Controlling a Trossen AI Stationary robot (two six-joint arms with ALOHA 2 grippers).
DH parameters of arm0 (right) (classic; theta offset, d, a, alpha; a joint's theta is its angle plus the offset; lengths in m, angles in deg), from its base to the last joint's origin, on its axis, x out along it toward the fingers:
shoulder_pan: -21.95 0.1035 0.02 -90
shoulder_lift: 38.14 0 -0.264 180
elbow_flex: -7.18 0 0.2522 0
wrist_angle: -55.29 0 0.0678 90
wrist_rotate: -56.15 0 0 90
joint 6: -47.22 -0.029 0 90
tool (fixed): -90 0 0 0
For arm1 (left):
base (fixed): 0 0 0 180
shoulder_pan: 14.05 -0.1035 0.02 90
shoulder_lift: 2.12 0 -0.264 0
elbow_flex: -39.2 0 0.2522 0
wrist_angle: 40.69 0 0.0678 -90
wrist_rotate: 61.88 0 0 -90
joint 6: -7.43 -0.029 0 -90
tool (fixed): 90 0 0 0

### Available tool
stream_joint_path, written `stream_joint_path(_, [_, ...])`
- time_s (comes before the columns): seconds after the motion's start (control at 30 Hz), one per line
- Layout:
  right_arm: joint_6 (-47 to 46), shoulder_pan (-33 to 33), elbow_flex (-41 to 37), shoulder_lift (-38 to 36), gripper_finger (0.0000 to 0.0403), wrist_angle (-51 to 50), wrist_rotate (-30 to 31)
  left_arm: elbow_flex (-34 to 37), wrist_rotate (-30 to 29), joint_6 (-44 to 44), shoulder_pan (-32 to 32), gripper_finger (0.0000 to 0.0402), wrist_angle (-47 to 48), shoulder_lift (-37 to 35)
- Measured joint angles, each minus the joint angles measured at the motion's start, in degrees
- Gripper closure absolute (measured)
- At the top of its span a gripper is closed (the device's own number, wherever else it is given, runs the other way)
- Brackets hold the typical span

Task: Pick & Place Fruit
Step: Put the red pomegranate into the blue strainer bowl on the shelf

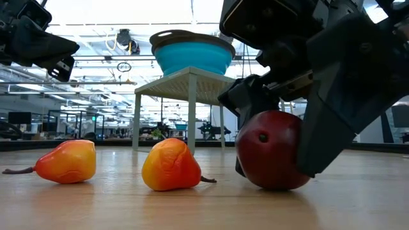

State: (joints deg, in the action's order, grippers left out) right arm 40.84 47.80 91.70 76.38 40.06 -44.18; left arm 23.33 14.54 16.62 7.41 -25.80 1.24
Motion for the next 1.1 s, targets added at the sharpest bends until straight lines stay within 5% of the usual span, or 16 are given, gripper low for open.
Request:
stream_joint_path(0.5, [0.18,-0.12,0.00,-1.91,0.0189,-0.32,-0.09,0.00,-0.04,0.00,-0.01,0.0378,0.00,0.00])
stream_joint_path(1.1, [-4.78,-0.77,0.02,-20.12,0.0189,-5.40,1.06,0.02,-0.04,0.00,0.01,0.0378,-0.02,0.00])
